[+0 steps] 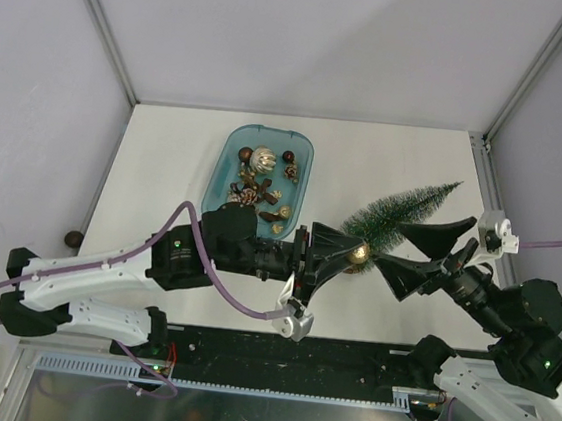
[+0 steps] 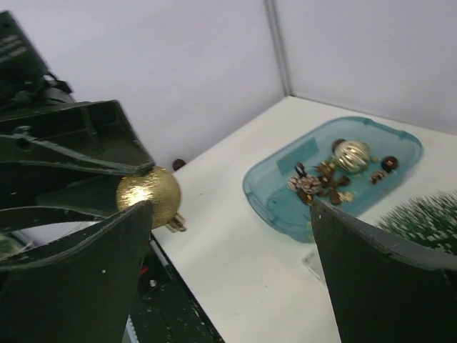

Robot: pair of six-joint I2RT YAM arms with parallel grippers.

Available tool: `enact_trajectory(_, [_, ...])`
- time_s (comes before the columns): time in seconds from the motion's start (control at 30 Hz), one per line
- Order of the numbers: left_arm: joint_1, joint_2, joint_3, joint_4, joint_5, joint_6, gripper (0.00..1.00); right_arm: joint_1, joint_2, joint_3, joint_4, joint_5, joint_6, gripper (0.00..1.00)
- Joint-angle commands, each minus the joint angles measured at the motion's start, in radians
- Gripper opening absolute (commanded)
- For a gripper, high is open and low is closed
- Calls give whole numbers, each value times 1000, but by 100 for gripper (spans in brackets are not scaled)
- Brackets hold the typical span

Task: Decorate the small christmas tree

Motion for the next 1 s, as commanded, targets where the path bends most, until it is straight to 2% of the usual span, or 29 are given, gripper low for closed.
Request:
enact_trajectory(0.0, [-10, 9, 32, 61, 13, 3, 11, 12, 30, -3, 115, -258, 13, 99])
enact_trajectory(0.27, [-12, -4, 18, 62, 6, -8, 11, 12, 53, -3, 133, -363, 19, 99])
enact_trajectory(0.57, [-31, -7, 18, 60, 9, -22, 11, 12, 103, -3, 148, -331, 31, 97])
enact_trajectory(0.7, [-50, -12, 12, 60, 5, -30, 12, 13, 128, -1, 167, -328, 49, 86])
enact_trajectory(0.97, [-66, -30, 0, 59, -16, -32, 14, 11, 106, 0, 168, -294, 59, 54])
